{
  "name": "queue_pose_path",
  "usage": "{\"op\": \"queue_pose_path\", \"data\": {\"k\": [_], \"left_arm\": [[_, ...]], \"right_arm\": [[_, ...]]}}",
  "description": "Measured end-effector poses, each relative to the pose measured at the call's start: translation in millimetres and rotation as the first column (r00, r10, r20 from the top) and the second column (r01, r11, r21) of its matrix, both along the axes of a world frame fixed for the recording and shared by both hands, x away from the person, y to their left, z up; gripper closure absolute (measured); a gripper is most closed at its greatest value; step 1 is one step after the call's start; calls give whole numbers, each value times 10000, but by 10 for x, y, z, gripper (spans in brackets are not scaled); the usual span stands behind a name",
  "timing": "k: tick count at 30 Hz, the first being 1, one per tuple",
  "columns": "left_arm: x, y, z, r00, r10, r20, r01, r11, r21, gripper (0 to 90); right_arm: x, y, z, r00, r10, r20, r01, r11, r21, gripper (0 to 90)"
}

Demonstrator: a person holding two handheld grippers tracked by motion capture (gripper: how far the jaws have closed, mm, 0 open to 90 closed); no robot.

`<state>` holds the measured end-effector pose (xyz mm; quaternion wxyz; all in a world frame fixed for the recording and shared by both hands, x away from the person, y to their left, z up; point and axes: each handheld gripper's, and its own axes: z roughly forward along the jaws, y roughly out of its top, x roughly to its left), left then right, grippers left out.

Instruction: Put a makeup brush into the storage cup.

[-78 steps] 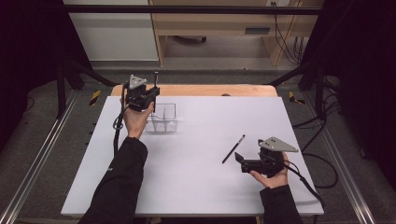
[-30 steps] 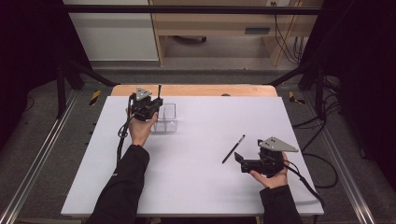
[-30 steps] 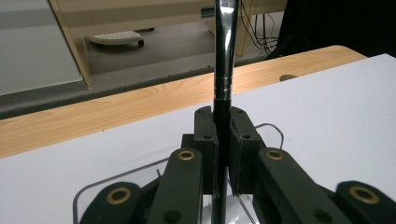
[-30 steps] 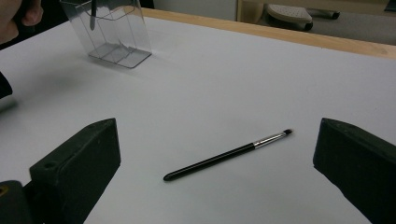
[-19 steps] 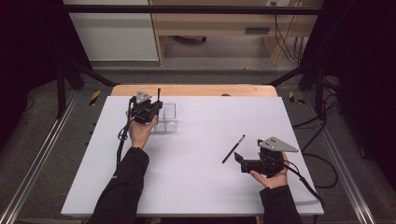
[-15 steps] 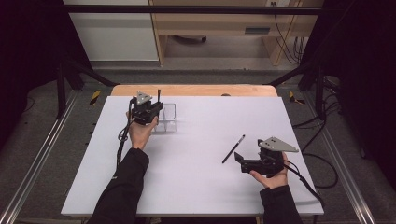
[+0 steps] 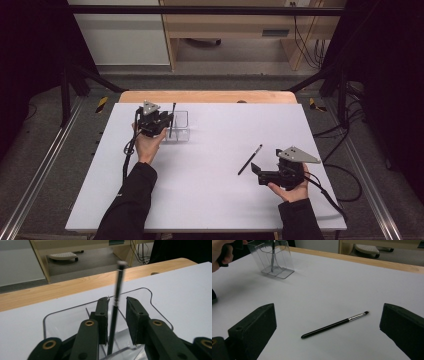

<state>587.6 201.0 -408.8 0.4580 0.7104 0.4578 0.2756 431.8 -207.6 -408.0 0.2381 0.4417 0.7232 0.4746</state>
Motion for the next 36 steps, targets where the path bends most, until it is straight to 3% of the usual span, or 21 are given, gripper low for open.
{"op": "queue_pose_path", "data": {"k": [9, 19, 28, 32, 36], "left_arm": [[-228, 102, 134, 9994, -312, 160, 317, 9991, -290, 557], [-532, 122, 271, 9938, -981, 524, 979, 9952, 65, 410], [-761, 191, 263, 9901, -1317, 477, 1325, 9911, -134, 317], [-839, 210, 239, 9888, -1437, 396, 1432, 9896, 170, 285], [-927, 234, 224, 9872, -1550, 385, 1548, 9879, 96, 256]], "right_arm": [[-8, 19, 23, 10000, -17, 57, 16, 10000, 92, 14], [-9, 15, 29, 9999, -103, 22, 103, 9999, 93, 14], [-7, 7, 36, 9999, -145, 27, 144, 9999, 55, 13], [-10, -1, 44, 9998, -170, 47, 170, 9998, 59, 14], [-11, -2, 46, 9999, -162, 55, 162, 9999, 56, 13]]}}
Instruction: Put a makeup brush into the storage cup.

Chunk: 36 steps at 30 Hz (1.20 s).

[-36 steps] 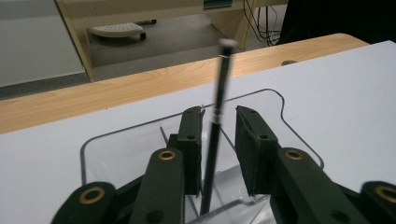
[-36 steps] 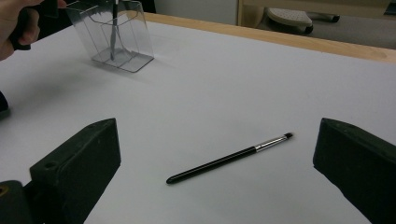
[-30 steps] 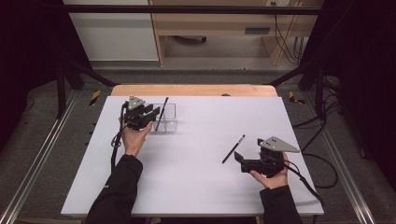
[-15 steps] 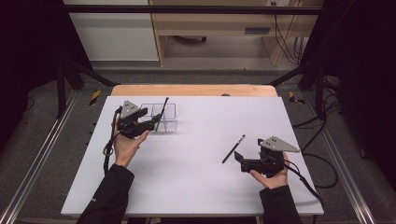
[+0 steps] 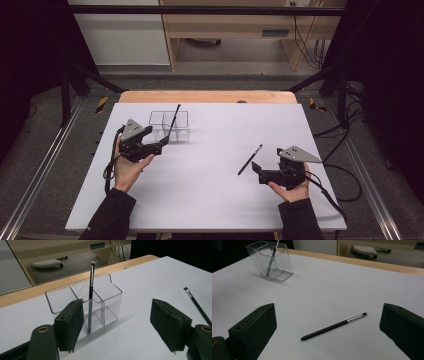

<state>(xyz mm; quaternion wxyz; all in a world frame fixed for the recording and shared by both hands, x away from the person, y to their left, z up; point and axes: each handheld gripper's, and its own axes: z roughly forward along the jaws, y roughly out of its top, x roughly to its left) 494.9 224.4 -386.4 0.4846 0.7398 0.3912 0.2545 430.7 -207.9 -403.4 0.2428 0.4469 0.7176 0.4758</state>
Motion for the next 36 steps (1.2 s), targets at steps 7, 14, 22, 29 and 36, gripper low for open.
{"op": "queue_pose_path", "data": {"k": [7, 14, 22, 29, 36], "left_arm": [[-158, 7, -49, 9999, -139, -22, 139, 9999, 89, 217], [-310, 15, -105, 9999, -136, 4, 136, 9998, 126, 172], [-441, 78, -206, 9999, 27, -131, -25, 9999, 114, 146], [-539, 125, -252, 9998, 170, -121, -169, 9998, 51, 139], [-589, 193, -323, 9987, 427, -273, -427, 9991, 14, 132]], "right_arm": [[-3, -6, 3, 10000, 4, 41, -4, 10000, -8, 12], [-8, -5, 2, 10000, 76, 50, -76, 10000, 1, 10], [-20, -4, 4, 9999, 120, 41, -120, 9999, 22, 10], [-31, -10, 7, 9999, 129, 34, -129, 9999, -32, 11], [-39, -2, -1, 9999, 148, -18, -148, 9999, -67, 10]]}}
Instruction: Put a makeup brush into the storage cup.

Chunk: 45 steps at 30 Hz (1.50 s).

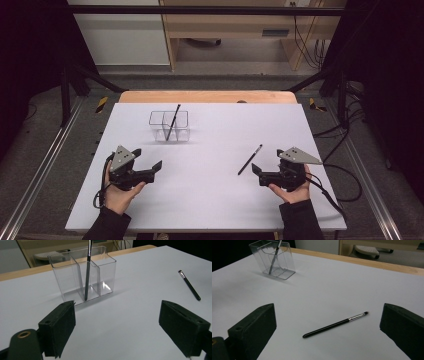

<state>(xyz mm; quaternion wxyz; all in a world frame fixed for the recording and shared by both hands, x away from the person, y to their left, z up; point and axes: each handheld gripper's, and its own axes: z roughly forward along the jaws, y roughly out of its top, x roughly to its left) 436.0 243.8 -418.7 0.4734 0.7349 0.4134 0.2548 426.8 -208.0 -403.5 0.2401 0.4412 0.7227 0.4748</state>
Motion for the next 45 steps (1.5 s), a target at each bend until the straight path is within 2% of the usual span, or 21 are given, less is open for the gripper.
{"op": "queue_pose_path", "data": {"k": [14, 23, 30, 43, 45], "left_arm": [[-51, 31, -72, 9999, 97, -97, -97, 10000, -15, 128], [-68, 60, -142, 9995, 143, -269, -142, 9999, 31, 129], [-90, 41, -162, 9997, 59, -257, -57, 10000, 78, 128], [-90, 44, -187, 9994, 61, -353, -61, 10000, -10, 128], [-89, 49, -185, 9994, 89, -346, -90, 10000, -20, 128]], "right_arm": [[26, 25, -34, 9998, -61, -179, 59, 9999, -93, 11], [99, 63, -62, 9989, -203, -423, 197, 9997, -145, 15], [165, 131, -67, 9979, -351, -538, 344, 9993, -129, 17], [435, 297, -248, 9893, -887, -1158, 783, 9928, -909, 24], [464, 305, -267, 9877, -955, -1241, 848, 9924, -886, 29]]}}
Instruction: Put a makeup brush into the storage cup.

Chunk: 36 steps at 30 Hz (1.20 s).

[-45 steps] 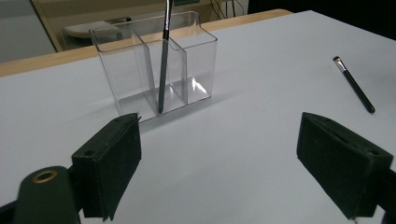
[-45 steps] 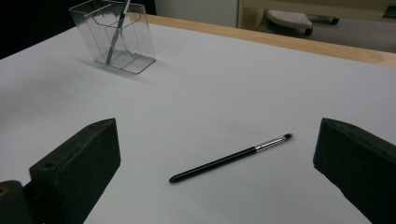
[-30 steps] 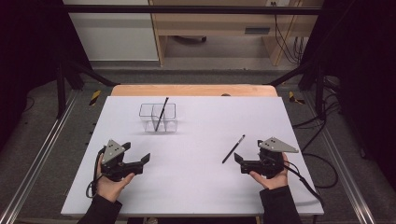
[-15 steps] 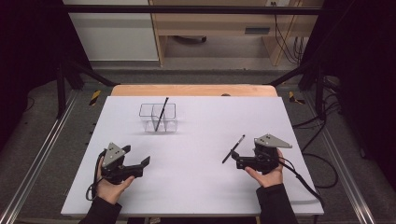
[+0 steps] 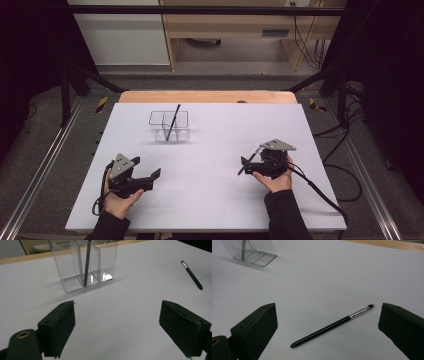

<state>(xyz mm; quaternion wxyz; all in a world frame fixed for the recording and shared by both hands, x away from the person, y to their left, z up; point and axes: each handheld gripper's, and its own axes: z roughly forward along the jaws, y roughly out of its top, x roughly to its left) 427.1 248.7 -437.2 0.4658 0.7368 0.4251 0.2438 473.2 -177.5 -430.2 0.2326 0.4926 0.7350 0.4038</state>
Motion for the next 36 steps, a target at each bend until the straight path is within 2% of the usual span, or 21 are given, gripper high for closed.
{"op": "queue_pose_path", "data": {"k": [8, 24, 36], "left_arm": [[10, 25, -11, 10000, 53, -10, -53, 10000, -15, 128], [15, 26, -29, 10000, 24, -58, -24, 10000, 65, 128], [17, 24, -33, 10000, -60, -74, 61, 9999, 84, 128]], "right_arm": [[121, 33, -104, 9986, -292, -436, 284, 9995, -168, 40], [231, 56, -208, 9953, -566, -790, 542, 9980, -334, 60], [319, 89, -323, 9896, -842, -1165, 784, 9955, -534, 93]]}}
